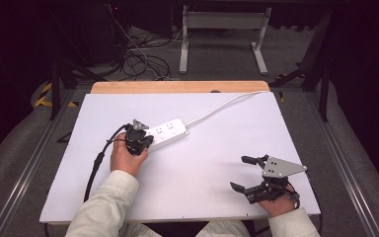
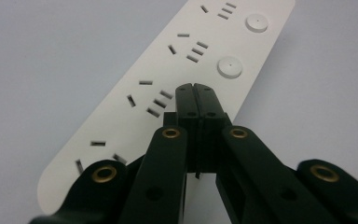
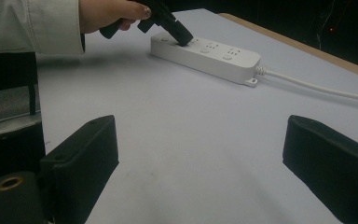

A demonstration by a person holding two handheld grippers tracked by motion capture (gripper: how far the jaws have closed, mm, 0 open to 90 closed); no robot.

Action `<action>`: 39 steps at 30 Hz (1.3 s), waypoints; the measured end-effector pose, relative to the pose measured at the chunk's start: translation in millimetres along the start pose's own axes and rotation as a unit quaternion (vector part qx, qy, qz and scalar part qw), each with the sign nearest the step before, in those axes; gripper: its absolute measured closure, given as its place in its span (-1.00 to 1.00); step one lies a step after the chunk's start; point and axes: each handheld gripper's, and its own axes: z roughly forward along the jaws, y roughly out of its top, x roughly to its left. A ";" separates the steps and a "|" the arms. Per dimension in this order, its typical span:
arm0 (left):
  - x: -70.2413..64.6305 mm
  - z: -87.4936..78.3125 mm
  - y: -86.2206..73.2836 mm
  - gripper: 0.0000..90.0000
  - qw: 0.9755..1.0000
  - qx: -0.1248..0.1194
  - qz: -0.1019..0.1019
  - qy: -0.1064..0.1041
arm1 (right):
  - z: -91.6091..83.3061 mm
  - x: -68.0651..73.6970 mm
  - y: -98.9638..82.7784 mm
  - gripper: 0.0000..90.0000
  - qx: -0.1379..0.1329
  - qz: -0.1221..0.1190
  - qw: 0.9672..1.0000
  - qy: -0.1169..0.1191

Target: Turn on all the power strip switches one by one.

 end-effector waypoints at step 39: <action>-11.7 12.0 31.4 1.00 0.999 -0.023 -0.013 -0.029 | -2.8 -1.5 -0.3 -0.77 -0.006 -0.001 1.000 0.001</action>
